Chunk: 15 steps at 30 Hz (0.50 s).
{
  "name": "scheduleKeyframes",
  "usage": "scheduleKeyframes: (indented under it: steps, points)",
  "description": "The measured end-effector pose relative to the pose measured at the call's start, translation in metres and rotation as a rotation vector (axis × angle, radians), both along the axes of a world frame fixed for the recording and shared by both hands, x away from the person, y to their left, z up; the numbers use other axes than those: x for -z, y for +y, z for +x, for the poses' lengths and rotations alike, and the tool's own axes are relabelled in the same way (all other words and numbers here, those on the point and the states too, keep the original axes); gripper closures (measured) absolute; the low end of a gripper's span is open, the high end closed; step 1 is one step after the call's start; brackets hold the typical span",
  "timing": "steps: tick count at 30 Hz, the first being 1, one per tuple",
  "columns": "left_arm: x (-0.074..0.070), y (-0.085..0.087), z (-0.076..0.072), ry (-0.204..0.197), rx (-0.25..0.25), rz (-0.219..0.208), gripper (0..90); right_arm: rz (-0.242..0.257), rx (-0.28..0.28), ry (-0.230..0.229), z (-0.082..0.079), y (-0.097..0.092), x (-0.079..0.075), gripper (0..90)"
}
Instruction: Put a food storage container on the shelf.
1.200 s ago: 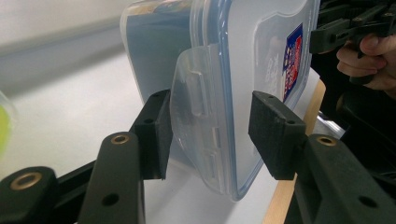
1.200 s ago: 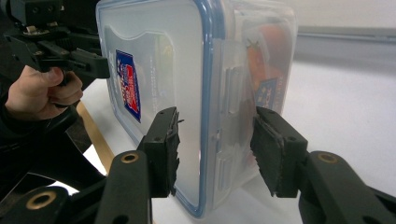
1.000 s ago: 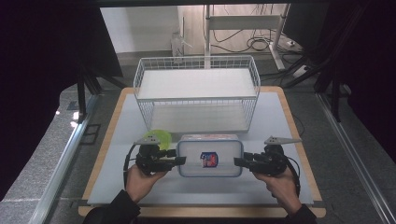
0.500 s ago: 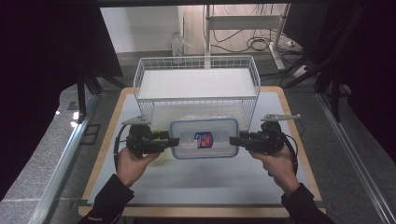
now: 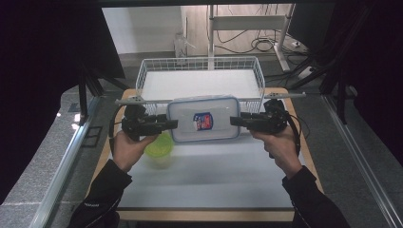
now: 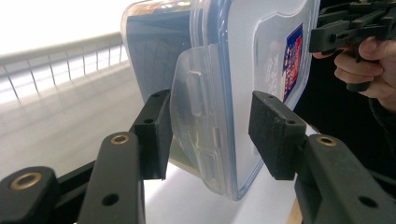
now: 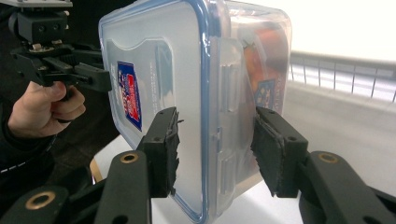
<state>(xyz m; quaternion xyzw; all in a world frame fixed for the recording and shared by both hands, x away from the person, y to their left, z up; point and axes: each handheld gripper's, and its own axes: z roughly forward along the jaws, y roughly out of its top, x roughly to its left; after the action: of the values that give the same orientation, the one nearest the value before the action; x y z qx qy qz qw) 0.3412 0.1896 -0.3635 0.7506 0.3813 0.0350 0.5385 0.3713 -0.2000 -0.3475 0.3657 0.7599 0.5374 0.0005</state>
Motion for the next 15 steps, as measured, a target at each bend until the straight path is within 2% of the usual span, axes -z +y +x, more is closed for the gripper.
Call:
scheduleKeyframes:
  steps: [15]
  points:
    - [-0.038, 0.012, 0.029, -0.013, -0.031, -0.016, 50.6, 0.052, 0.014, -0.010, 0.034, 0.012, -0.032, 52.3]
